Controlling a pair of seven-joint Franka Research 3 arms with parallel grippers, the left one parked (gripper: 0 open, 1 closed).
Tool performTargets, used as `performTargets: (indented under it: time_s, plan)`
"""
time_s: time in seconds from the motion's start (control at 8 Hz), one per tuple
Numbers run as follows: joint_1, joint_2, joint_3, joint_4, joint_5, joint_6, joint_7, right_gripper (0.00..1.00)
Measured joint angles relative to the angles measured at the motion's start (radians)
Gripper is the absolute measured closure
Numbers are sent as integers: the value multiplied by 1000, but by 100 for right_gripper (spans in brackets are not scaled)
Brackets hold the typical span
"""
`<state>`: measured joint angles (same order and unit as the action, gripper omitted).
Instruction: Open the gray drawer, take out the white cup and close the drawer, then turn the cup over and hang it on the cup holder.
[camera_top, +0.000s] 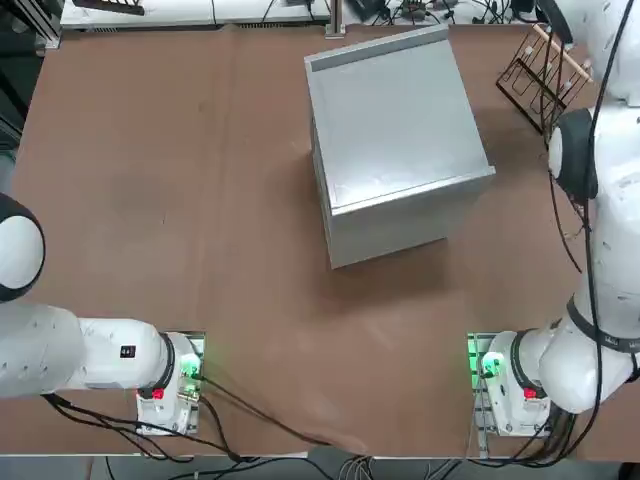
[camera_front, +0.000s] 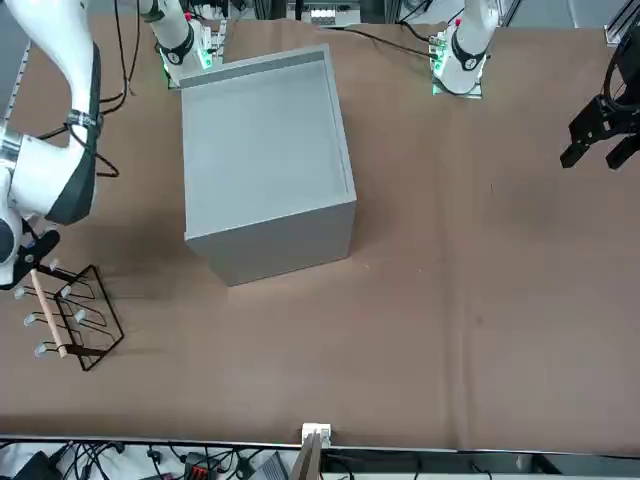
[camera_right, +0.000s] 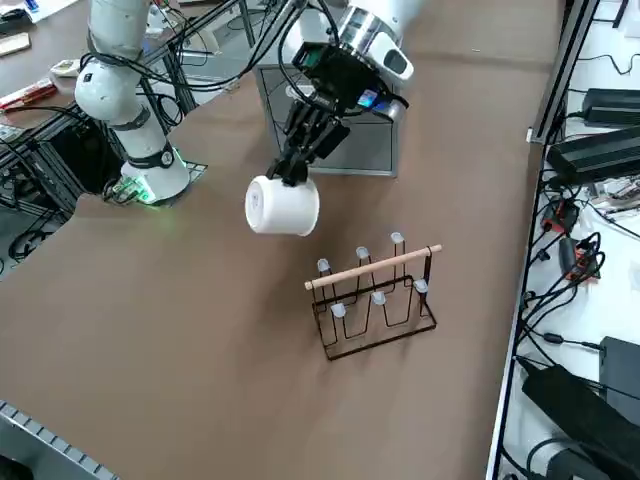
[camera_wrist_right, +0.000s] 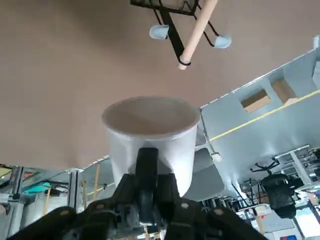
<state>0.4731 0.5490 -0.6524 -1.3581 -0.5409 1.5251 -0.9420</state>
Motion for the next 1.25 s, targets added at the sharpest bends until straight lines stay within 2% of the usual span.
performTargets:
  time_s: [0.25, 0.38, 0.5, 0.62, 0.75, 1.0, 1.12, 1.25]
  plan:
    - [-138, -105, 264, -134, -255, 27, 148, 81]
    - [-197, -141, 359, -199, -343, 66, 182, 81]
    - [-234, -170, 404, -264, -422, 127, 193, 81]
    - [-264, -197, 430, -336, -506, 192, 211, 81]
    - [-302, -220, 473, -404, -575, 229, 247, 81]
    - [-380, -252, 617, -506, -676, 242, 310, 81]
    - [-402, -263, 672, -535, -720, 242, 317, 81]
    - [-412, -274, 708, -555, -766, 242, 317, 81]
